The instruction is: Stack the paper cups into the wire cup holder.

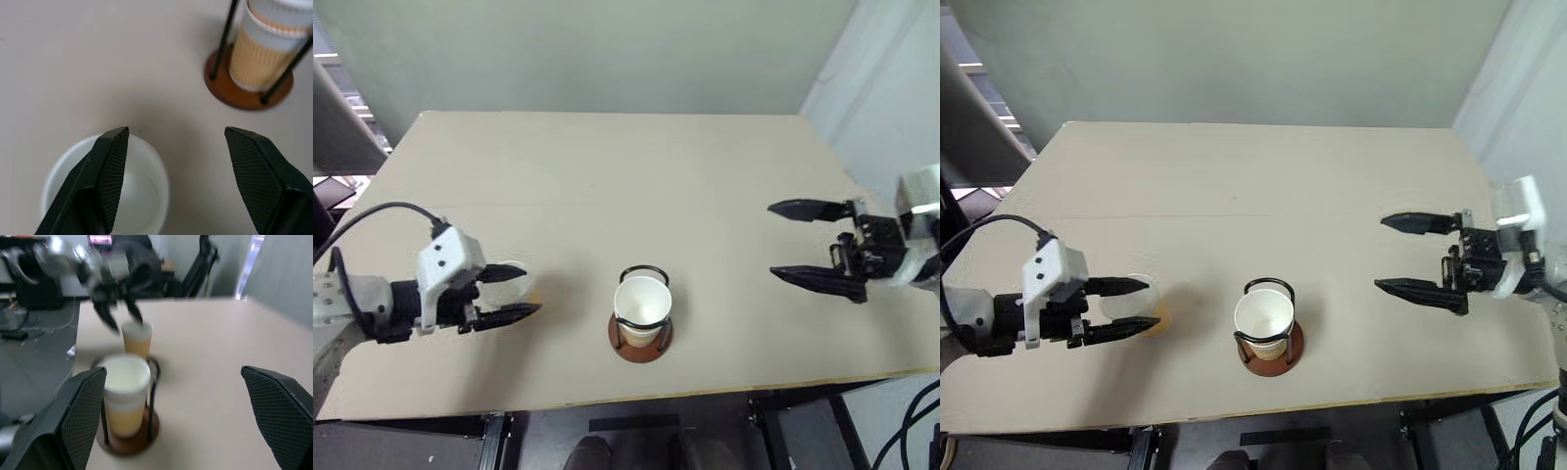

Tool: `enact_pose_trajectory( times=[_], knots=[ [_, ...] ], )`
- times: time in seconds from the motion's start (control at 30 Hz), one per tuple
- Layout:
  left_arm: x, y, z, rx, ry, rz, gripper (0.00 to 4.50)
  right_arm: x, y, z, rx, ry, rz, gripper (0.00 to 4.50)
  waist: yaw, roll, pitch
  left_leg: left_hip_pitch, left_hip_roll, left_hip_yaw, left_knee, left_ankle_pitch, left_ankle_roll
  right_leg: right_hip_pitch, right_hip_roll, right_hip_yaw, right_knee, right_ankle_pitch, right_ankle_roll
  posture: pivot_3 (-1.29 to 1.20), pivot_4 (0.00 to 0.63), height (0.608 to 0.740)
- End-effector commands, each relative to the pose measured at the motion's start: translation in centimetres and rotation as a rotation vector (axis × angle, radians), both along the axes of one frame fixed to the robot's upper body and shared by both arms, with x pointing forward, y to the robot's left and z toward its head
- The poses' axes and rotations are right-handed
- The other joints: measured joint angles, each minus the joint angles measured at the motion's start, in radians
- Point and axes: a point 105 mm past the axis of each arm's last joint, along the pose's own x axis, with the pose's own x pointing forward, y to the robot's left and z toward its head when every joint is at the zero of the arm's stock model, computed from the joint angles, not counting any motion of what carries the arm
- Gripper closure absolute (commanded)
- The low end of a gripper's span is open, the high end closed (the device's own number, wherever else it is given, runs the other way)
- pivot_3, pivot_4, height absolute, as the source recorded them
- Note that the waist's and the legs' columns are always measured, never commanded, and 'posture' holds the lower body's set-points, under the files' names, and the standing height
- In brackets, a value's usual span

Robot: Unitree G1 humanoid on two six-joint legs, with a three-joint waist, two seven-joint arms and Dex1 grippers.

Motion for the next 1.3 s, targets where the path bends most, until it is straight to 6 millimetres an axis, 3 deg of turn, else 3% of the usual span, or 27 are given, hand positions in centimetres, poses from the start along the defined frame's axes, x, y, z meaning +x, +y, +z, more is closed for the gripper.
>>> enact_pose_trajectory(
  times=[0.03, 0.13, 0.73, 0.83, 1.07, 1.3],
  knots=[
    [0.2, 0.8, 0.4, 0.111, -0.026, -0.025, 1.14, -1.9, 0.5, 1.6, 0.028, -0.039, 0.021, 0.03, 0.000, 0.000, 0.000, 0.000, 0.000, 0.000, 0.000, 0.000, 0.000, 0.000, 0.000, 0.000, 0.000, 0.000, 0.000, 0.00, 0.150, 0.740],
    [1.0, 1.9, 0.2, 0.192, -0.031, 0.000, 1.14, -2.1, 0.7, 1.8, 0.036, -0.045, 0.005, 0.03, 0.000, 0.000, 0.000, 0.000, 0.000, -0.002, 0.000, -0.001, 0.001, 0.000, 0.000, 0.000, 0.000, -0.001, -0.001, 0.00, 0.150, 0.740],
    [1.7, 1.4, -1.9, 0.247, 0.031, -0.055, 1.14, -2.3, 1.0, 1.0, -0.013, -0.023, 0.000, 0.03, 0.002, -0.001, -0.001, -0.002, 0.000, -0.007, 0.000, -0.003, 0.003, -0.002, -0.004, -0.001, 0.000, -0.001, -0.001, 0.00, 0.150, 0.740],
    [2.0, 1.4, -2.2, 0.253, 0.029, -0.057, 1.75, -2.7, 0.9, 0.8, -0.025, -0.006, 0.011, 0.00, 0.002, -0.001, -0.001, -0.002, 0.000, -0.007, 0.000, -0.003, 0.003, -0.002, -0.005, -0.001, 0.000, -0.001, -0.001, 0.00, 0.150, 0.740],
    [2.2, 1.2, -2.1, 0.250, 0.028, -0.083, 4.31, -3.0, 0.8, 0.9, -0.032, 0.012, 0.020, 0.00, 0.002, -0.001, -0.001, -0.002, 0.000, -0.006, 0.000, -0.003, 0.003, -0.002, -0.004, -0.001, 0.000, -0.001, -0.001, 0.00, 0.150, 0.740],
    [1.6, -0.6, 0.0, 0.153, 0.016, -0.193, 4.43, -3.4, 0.9, 1.4, -0.011, 0.033, 0.034, 0.00, 0.003, -0.001, -0.001, -0.002, 0.000, -0.006, 0.000, -0.003, 0.003, -0.002, -0.004, -0.001, 0.000, -0.001, -0.001, 0.00, 0.150, 0.740]
  ],
)
